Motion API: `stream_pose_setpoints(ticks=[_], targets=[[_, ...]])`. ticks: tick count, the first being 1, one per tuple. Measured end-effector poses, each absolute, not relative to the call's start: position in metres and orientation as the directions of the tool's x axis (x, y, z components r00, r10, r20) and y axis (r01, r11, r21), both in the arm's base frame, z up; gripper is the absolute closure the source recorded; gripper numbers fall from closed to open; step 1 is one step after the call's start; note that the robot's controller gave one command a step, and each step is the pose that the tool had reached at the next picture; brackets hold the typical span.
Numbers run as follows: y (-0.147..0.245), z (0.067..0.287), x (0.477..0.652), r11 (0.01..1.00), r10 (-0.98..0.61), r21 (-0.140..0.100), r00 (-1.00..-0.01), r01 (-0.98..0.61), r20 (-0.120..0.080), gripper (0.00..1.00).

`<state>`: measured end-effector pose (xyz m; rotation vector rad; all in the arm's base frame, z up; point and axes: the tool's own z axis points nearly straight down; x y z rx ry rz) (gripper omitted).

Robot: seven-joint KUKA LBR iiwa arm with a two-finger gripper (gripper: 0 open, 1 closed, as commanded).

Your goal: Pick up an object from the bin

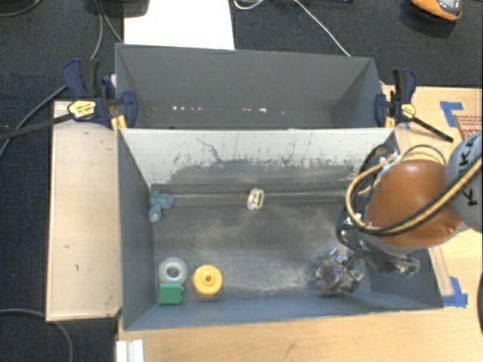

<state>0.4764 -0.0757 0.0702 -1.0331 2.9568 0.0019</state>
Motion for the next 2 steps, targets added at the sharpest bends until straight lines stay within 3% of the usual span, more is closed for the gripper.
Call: stream_pose_setpoints(ticks=[1, 2], targets=[[-0.076, 0.07, 0.476, 0.782, -0.623, -0.002, -0.782, -0.623, -0.009, 1.0], [-0.071, 0.161, 0.478, 0.797, -0.604, 0.001, -0.797, -0.604, -0.009, 1.0]])
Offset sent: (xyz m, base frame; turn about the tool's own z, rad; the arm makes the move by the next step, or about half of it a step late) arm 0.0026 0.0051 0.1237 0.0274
